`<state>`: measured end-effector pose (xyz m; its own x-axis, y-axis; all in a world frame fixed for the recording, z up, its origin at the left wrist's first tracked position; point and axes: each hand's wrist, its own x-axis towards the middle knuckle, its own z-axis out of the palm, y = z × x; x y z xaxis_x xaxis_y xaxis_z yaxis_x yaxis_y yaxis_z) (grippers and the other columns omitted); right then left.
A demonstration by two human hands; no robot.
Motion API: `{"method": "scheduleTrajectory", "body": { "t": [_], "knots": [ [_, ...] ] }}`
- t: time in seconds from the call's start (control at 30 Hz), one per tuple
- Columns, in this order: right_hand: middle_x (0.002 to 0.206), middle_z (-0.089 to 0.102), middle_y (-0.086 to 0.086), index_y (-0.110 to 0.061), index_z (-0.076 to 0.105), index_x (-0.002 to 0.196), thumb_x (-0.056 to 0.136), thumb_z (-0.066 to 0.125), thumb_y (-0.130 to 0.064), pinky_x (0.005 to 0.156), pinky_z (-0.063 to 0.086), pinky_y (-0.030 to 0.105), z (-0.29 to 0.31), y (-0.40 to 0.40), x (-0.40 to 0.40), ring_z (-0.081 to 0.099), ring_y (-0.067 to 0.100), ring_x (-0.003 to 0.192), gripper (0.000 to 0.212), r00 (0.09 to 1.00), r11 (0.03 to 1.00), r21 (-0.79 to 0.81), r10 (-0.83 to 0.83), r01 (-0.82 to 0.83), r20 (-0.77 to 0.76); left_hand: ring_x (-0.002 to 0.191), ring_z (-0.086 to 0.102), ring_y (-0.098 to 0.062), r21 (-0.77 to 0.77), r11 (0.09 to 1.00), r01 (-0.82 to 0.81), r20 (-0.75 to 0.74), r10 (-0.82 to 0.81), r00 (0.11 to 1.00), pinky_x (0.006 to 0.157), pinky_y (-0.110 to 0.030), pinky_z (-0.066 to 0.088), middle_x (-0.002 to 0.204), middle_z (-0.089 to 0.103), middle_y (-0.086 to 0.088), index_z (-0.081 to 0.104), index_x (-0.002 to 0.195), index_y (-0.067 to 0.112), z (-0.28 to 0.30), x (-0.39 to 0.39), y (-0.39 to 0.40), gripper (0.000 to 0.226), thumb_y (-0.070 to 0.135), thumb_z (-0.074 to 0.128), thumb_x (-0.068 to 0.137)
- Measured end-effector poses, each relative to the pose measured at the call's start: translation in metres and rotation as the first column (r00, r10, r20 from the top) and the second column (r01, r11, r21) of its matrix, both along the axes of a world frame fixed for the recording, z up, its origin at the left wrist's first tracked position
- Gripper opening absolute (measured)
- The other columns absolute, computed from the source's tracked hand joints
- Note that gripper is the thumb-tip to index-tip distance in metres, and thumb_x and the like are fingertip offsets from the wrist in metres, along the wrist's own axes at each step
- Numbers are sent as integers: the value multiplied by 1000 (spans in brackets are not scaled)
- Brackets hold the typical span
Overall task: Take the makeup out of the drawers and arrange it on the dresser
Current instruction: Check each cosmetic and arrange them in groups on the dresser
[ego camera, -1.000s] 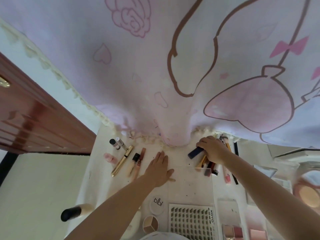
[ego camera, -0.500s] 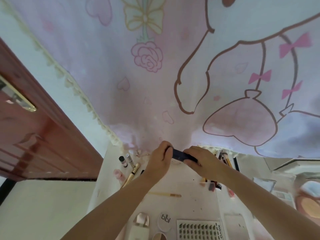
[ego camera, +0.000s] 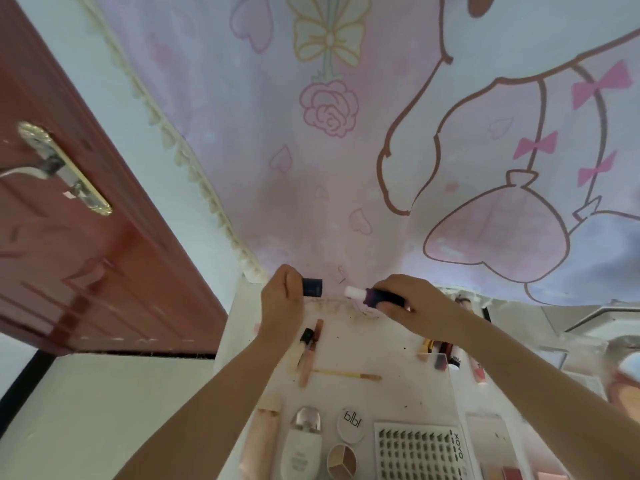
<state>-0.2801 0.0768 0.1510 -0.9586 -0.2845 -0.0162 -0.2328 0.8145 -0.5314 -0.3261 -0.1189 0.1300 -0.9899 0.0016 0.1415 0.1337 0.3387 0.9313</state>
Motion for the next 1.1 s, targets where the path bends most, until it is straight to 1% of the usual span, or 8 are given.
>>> {"method": "scheduleTrajectory", "body": {
  "t": [0.37,0.5,0.57,0.63,0.77,0.87,0.93,1.1],
  "knots": [
    [88,55,0,-10,59,108,92,48,-18,64,34,5,-6,-22,-2,42,4,70,21,998,997,-53,54,-52,31,48,26,-8,-54,997,52,-24,-53,998,44,-14,28,53,30,5,29,57,20,-11,13,9,40,3,35,93],
    [80,61,7,-6,63,95,88,51,-14,57,31,15,-20,-27,-6,46,12,66,15,997,998,-61,20,-16,69,48,35,-5,-129,982,138,43,-134,990,47,-12,33,54,41,7,37,59,22,-21,8,3,35,14,45,92],
    [77,63,8,-4,65,91,84,53,-9,59,35,23,-31,-33,-10,49,16,64,14,996,998,-63,3,2,87,52,41,-8,-185,957,221,101,-205,973,51,-11,35,60,50,4,45,65,20,-26,4,-2,26,18,49,90],
    [83,66,11,-5,65,92,82,55,-7,67,40,29,-44,-39,-17,54,22,72,15,994,998,-54,-31,36,101,55,45,-8,-271,925,267,141,-237,961,53,-9,37,66,54,4,51,74,16,-31,-2,-7,16,21,52,89],
    [97,66,9,-8,62,101,80,52,-5,75,42,28,-71,-57,-29,58,24,89,23,985,995,-54,-70,79,155,64,47,-7,-413,824,389,239,-314,919,55,-10,35,73,53,6,61,92,12,-45,-13,-18,17,27,54,88],
    [97,65,9,-9,61,100,82,51,-8,67,36,24,-91,-65,-36,57,25,91,21,978,994,-38,-93,102,186,75,51,-12,-418,775,475,353,-343,871,61,-19,35,78,56,6,62,100,14,-53,-20,-24,22,30,55,88],
    [96,65,9,-11,61,100,82,50,-9,65,32,22,-102,-68,-40,57,24,91,21,973,992,-24,-113,120,203,76,53,-12,-394,775,494,409,-334,849,62,-18,36,75,56,8,61,104,14,-57,-23,-26,23,30,53,88],
    [96,64,7,-10,60,98,79,48,-3,68,38,24,-121,-68,-52,57,23,90,23,949,985,-54,-142,163,282,77,57,-17,-387,818,425,451,-235,861,66,-21,41,81,59,0,57,110,14,-66,-31,-36,26,28,43,94]
  ]
}}
